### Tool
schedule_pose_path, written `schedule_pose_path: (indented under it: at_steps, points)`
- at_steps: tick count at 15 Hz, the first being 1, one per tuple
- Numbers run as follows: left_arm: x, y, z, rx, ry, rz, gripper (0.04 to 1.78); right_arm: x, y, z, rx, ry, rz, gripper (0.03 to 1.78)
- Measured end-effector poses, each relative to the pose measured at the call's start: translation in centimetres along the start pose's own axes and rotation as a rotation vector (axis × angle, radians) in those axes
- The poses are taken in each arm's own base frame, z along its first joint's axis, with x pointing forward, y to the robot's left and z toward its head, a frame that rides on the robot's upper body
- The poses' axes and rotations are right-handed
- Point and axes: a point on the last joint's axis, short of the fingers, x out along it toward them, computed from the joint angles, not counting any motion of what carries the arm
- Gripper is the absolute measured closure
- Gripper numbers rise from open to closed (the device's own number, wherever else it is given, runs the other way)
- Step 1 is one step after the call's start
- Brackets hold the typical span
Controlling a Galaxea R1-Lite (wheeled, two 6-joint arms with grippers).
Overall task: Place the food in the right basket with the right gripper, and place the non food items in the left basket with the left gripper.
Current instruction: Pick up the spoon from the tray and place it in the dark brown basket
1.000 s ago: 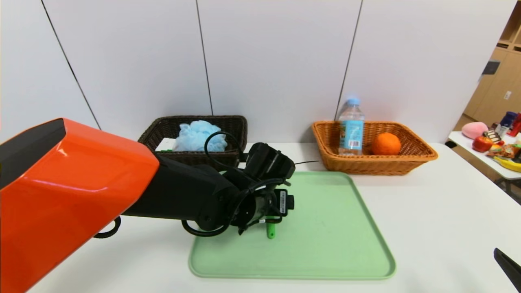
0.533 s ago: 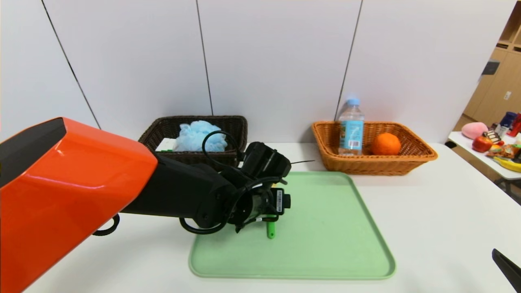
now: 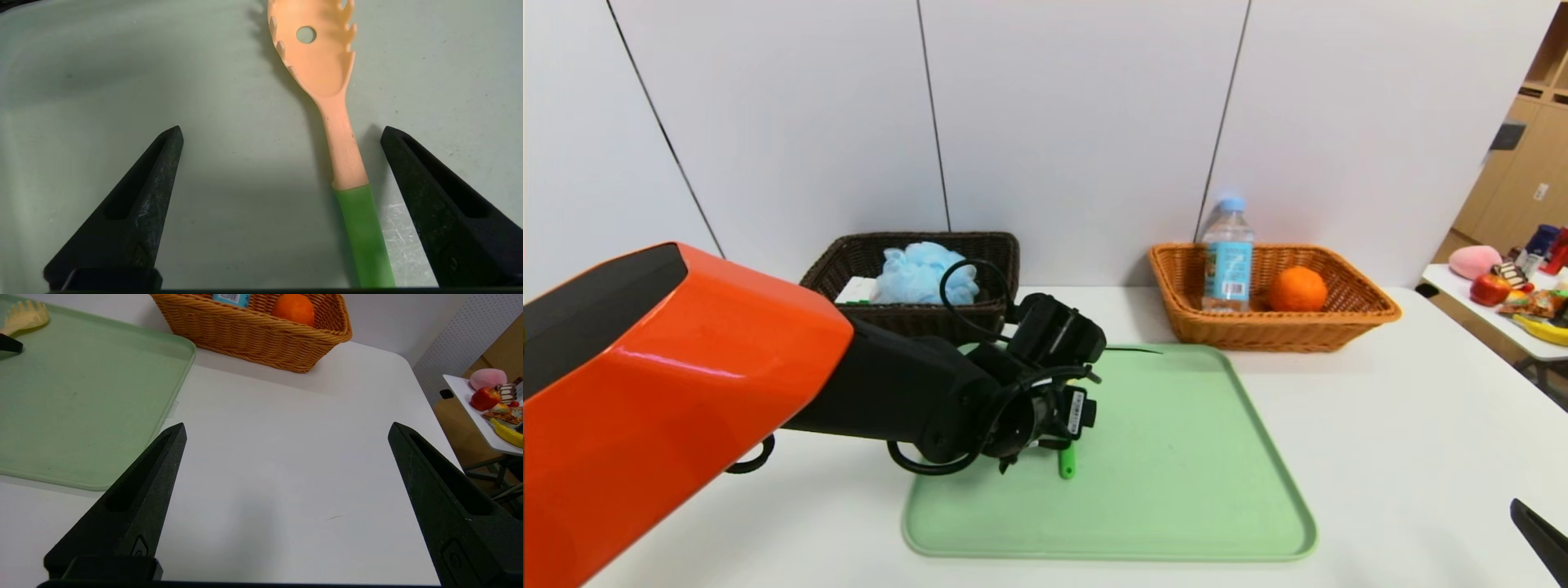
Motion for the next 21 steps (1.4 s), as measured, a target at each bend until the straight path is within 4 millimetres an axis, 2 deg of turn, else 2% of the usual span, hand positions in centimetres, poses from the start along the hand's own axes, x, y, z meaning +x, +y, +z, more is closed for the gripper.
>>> schedule_pose_path:
  at_steps: [7,11,15,16,17,21]
  points:
    - [-1.0,0.0,-0.6,0.023,0.010,-0.007,0.13,-0.1,0.0,0.0,0.001,-0.005,-0.001,0.11]
    - [-1.6,0.0,-0.5,0.035,0.006,-0.012,0.64,-0.1,0.0,0.1,0.000,-0.011,-0.001,0.11]
    - [-2.0,0.0,-0.4,0.028,0.000,-0.015,1.01,-0.2,-0.1,0.2,0.001,-0.019,-0.003,0.11]
    - [-2.0,0.0,-0.4,0.025,-0.001,-0.016,1.15,-0.3,-0.1,0.2,0.001,-0.021,-0.003,0.11]
    - [-2.1,0.0,-0.4,0.023,-0.002,-0.016,1.64,-0.3,-0.1,0.2,0.002,-0.022,-0.003,0.11]
    - [-2.4,0.2,-0.6,0.023,-0.002,-0.017,1.68,-0.3,-0.1,0.1,0.001,-0.022,-0.001,0.11]
